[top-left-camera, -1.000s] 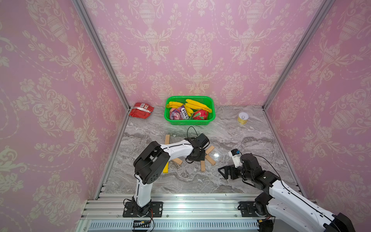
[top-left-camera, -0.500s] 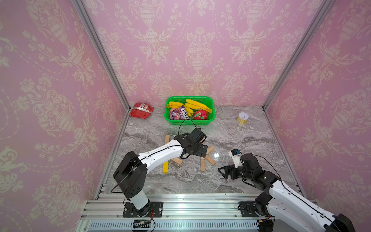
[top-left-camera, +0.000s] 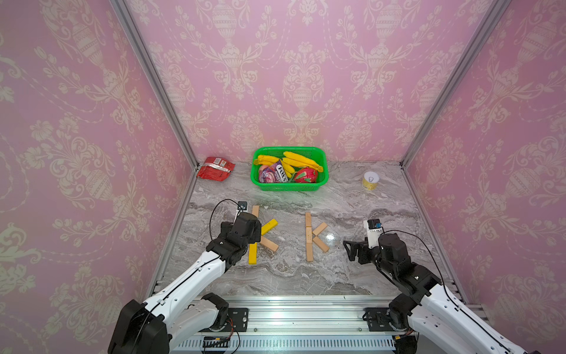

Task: Assemble the letter k with building blocks
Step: Reset both arms

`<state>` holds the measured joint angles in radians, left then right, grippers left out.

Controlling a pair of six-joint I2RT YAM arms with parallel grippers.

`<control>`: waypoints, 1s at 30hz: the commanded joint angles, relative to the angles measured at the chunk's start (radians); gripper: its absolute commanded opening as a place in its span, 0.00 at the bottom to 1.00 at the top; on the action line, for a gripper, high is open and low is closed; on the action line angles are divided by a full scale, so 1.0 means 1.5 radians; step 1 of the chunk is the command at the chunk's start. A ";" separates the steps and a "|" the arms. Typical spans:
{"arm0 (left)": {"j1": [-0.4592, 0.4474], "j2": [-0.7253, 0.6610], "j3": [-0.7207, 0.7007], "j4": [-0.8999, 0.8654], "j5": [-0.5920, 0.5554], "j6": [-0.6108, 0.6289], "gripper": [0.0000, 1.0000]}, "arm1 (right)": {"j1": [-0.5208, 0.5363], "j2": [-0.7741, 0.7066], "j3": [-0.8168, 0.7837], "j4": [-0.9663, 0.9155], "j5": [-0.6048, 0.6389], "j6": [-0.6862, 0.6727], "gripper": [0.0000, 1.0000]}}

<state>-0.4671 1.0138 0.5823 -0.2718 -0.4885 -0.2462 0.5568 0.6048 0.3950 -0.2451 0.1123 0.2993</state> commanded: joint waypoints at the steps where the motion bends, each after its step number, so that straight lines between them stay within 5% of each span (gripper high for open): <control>1: 0.021 -0.011 -0.051 0.135 -0.084 0.104 0.99 | -0.002 -0.007 -0.002 0.079 0.155 -0.130 1.00; 5: 0.099 0.015 -0.090 0.243 -0.027 0.129 0.99 | -0.021 0.015 -0.024 0.150 0.303 -0.212 1.00; 9: 0.164 0.077 -0.114 0.375 0.062 0.145 0.99 | -0.082 0.022 -0.098 0.291 0.313 -0.214 1.00; 15: 0.229 0.226 -0.134 0.572 0.161 0.130 0.99 | -0.172 0.019 -0.221 0.476 0.232 -0.214 1.00; 19: 0.235 0.298 -0.056 0.513 0.162 0.149 0.99 | -0.223 0.073 -0.237 0.548 0.184 -0.198 1.00; 22: 0.235 0.310 -0.042 0.500 0.158 0.168 0.99 | -0.253 0.172 -0.228 0.649 0.135 -0.208 1.00; 30: 0.264 0.325 -0.152 0.747 0.165 0.188 0.99 | -0.275 0.482 -0.078 0.753 -0.012 -0.272 1.00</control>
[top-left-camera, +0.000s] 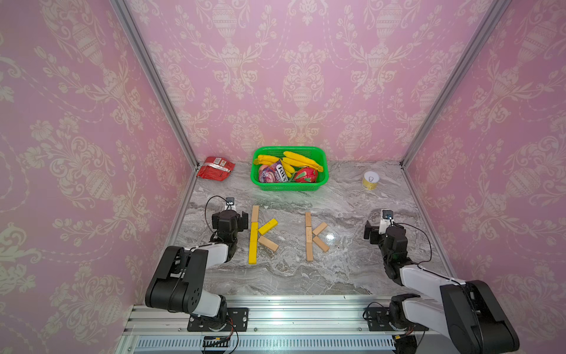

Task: Assemble the letter k with building blocks
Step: Reset both arms

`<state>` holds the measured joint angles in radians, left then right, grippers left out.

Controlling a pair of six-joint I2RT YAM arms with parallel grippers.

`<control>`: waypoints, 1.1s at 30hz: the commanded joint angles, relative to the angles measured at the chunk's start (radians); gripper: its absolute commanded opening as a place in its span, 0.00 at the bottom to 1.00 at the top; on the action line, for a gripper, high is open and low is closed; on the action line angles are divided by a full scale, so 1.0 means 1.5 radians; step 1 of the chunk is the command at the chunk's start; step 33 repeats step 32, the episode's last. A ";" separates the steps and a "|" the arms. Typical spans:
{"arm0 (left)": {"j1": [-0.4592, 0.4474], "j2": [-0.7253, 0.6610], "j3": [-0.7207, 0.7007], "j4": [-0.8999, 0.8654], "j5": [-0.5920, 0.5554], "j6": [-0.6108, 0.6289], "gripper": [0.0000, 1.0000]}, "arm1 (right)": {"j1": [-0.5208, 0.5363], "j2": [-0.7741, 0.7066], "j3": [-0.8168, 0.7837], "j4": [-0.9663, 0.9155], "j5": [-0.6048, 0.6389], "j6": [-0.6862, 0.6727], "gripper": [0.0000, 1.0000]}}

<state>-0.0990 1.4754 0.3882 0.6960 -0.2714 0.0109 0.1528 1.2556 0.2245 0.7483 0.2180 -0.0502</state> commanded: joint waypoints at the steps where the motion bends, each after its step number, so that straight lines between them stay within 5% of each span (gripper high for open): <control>1: 0.030 0.019 -0.025 0.103 0.034 0.005 0.99 | -0.007 0.077 0.051 0.088 -0.087 -0.040 1.00; 4: 0.050 0.048 -0.039 0.156 0.072 -0.005 0.99 | -0.043 0.099 0.064 0.081 -0.116 -0.005 1.00; 7: 0.060 0.073 0.001 0.104 0.064 -0.021 0.99 | -0.073 0.202 0.017 0.302 -0.097 0.042 1.00; 9: 0.076 0.069 0.000 0.098 0.071 -0.042 0.99 | -0.083 0.158 0.069 0.128 -0.069 0.065 1.00; 33: 0.075 0.069 0.002 0.095 0.108 -0.023 0.99 | -0.079 0.165 0.068 0.140 -0.048 0.066 1.00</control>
